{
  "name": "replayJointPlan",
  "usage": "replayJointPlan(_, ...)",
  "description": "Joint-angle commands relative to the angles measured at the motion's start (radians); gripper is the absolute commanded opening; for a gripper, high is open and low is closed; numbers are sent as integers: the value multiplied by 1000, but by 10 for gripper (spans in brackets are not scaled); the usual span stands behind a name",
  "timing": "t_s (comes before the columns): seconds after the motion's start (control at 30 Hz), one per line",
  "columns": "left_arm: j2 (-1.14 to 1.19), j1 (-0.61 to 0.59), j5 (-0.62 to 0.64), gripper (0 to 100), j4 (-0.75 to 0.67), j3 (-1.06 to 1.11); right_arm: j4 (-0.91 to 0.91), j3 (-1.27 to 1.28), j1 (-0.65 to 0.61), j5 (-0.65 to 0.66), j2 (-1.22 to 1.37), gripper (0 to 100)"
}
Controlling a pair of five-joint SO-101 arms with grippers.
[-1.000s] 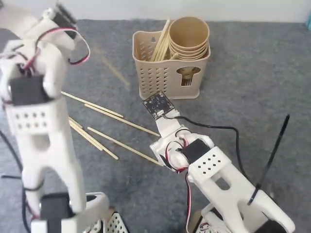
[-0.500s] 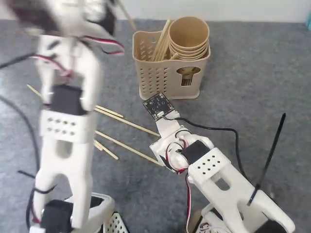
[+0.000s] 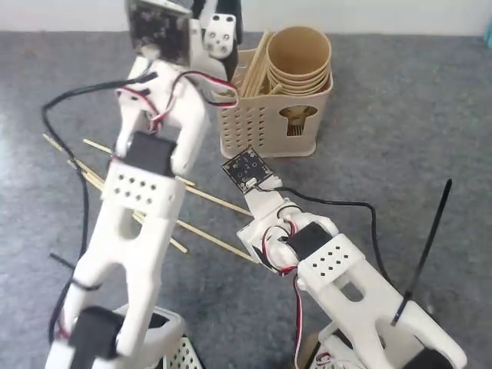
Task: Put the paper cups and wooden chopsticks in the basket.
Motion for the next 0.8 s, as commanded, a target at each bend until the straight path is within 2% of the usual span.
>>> replayJointPlan(0.0, 52, 6, -18, 13, -101, -7, -13, -6, -4, 25, -36, 125)
replayJointPlan(0.07, 74, 6, -18, 54, -118, -8, -15, -6, -4, 25, -31, 125)
replayJointPlan(0.13, 68, 6, -9, 138, -114, -4, -18, -6, -4, 25, -27, 125)
replayJointPlan(0.23, 32, 6, -9, 226, -23, -10, -15, -6, -4, 25, -28, 125)
replayJointPlan(0.4, -98, -64, -14, 233, 71, -10, -15, -6, -12, 25, -27, 125)
replayJointPlan(0.57, -269, -235, -17, 234, 186, -10, -13, -6, -50, 25, -25, 125)
replayJointPlan(0.77, -497, -522, -15, 235, 509, -7, -19, -8, -81, 41, -24, 126)
